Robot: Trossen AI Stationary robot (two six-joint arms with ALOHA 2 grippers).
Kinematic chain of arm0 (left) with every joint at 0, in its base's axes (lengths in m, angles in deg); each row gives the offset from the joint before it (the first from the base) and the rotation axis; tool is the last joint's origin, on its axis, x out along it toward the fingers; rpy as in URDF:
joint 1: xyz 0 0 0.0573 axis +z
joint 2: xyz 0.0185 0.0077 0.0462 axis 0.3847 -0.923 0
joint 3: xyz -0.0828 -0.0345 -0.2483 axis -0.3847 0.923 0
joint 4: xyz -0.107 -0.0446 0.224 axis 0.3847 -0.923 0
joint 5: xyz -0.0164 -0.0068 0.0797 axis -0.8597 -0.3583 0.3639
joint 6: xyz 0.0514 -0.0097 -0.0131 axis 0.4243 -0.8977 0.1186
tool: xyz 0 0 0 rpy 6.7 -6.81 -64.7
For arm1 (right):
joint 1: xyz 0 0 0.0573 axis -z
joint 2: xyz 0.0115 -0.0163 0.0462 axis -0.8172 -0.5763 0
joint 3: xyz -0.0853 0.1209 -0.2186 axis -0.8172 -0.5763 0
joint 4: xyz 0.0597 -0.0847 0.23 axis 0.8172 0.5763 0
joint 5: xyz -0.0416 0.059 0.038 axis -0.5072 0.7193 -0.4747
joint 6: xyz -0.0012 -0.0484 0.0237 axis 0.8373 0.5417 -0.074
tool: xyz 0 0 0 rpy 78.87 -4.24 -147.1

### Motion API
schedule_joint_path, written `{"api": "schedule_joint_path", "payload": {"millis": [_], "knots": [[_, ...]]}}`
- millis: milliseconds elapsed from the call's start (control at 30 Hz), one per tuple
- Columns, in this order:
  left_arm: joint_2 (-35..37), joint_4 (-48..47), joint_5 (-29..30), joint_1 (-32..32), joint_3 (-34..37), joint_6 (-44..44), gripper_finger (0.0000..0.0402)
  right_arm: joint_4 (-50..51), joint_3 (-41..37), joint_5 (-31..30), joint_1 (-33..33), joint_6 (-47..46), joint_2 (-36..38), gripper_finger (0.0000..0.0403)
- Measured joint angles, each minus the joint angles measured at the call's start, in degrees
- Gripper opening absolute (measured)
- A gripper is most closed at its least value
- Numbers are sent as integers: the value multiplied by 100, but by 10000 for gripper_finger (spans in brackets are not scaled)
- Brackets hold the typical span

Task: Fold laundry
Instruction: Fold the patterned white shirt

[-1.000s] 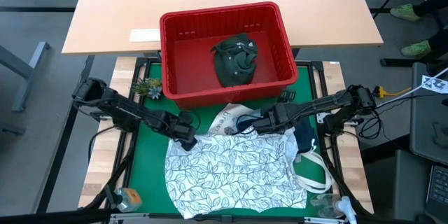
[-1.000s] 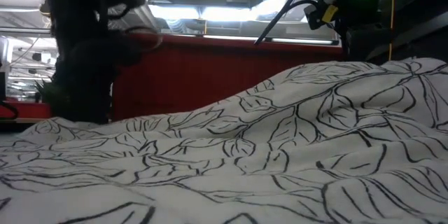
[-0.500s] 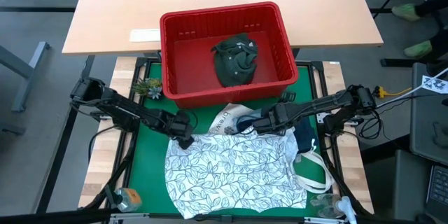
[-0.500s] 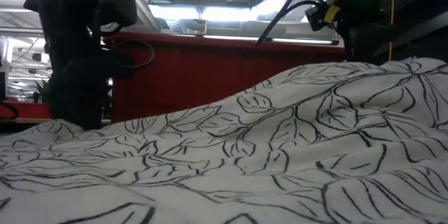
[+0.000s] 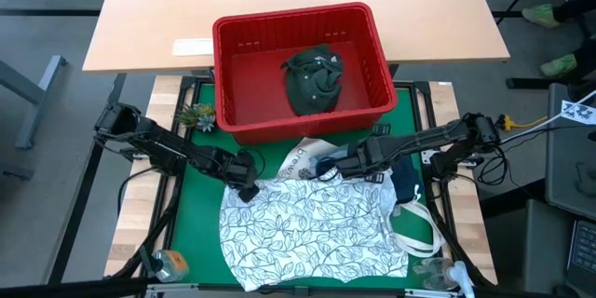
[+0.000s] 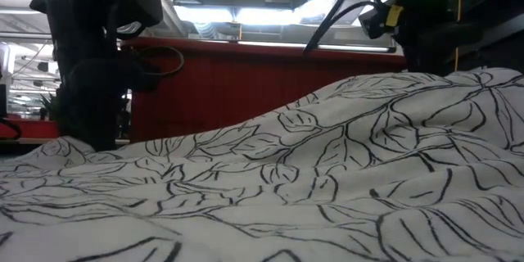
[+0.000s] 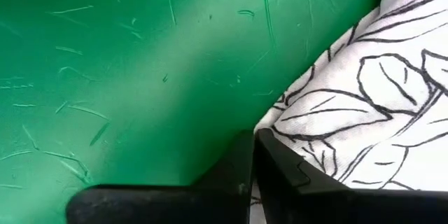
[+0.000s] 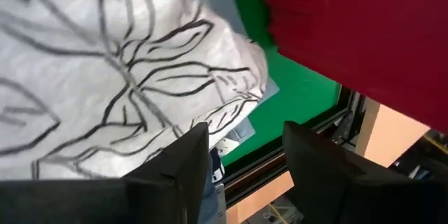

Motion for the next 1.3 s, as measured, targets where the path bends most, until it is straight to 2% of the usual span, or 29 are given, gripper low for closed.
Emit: {"api": "schedule_joint_path", "payload": {"millis": [133, 333, 600, 833, 1300], "knots": [[0, -2, 0, 0, 0, 0, 25, -16, 0, 331, 177, 629, 0, 183], [-2, -6, 17, -2, 2, 1, 25, -13, 0, 936, 782, 1114, 0, 183], [-4, -13, 128, -7, 4, 4, 14, -195, 2, 998, 1374, 1790, 0, 183], [-4, -19, 157, -7, 4, 4, 17, -852, 11, 959, 1439, 2177, 9, 183], [-5, -22, 186, -11, 7, 7, 17, -1021, -39, 1150, 1441, 2355, 15, 183]]}}
